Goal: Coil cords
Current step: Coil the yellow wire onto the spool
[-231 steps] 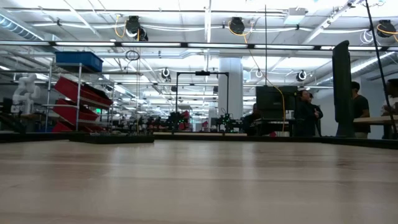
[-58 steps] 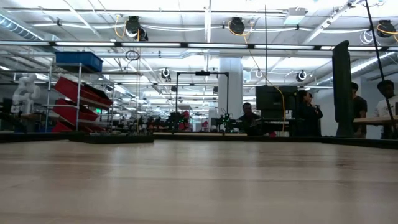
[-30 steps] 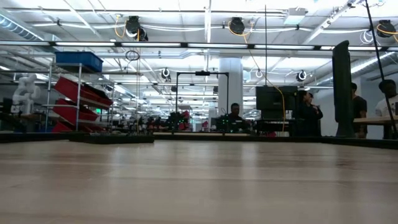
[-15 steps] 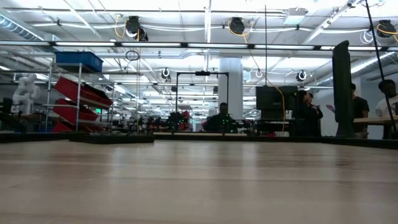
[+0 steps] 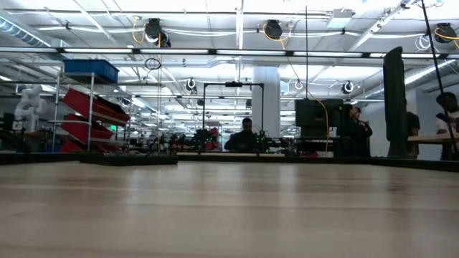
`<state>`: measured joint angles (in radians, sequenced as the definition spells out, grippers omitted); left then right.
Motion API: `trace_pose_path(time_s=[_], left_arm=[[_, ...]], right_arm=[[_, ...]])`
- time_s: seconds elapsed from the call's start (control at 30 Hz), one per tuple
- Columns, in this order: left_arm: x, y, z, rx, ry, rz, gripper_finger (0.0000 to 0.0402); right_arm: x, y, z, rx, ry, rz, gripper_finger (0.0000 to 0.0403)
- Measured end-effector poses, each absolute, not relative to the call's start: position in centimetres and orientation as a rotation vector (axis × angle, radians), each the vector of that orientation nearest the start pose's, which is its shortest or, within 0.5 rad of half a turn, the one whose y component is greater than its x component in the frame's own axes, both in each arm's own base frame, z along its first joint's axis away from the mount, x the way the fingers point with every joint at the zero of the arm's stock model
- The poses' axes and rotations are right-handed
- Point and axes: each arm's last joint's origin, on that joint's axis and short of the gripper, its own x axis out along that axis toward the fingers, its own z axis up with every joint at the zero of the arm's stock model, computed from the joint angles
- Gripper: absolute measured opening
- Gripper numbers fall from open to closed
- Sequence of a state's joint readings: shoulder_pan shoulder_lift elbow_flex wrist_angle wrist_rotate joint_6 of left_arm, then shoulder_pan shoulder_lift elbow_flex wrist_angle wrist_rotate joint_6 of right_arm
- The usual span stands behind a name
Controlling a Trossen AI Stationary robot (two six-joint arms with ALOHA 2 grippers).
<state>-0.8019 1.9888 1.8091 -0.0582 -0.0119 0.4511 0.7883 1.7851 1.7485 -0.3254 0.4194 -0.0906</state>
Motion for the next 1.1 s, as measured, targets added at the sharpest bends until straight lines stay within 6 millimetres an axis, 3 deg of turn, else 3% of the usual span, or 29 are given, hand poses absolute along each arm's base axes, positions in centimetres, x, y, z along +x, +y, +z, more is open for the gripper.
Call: trace_pose_path(time_s=[0.7,1.1], left_arm=[[32.5,-34.4,34.0,0.549,0.018,-0.770,0.0000],[32.7,-34.2,33.9,0.565,0.040,-0.680,0.0000]], right_arm=[[29.1,27.9,37.8,-0.286,0.363,0.325,0.0000],[27.3,29.6,39.3,-0.291,0.308,0.392,0.0000]])
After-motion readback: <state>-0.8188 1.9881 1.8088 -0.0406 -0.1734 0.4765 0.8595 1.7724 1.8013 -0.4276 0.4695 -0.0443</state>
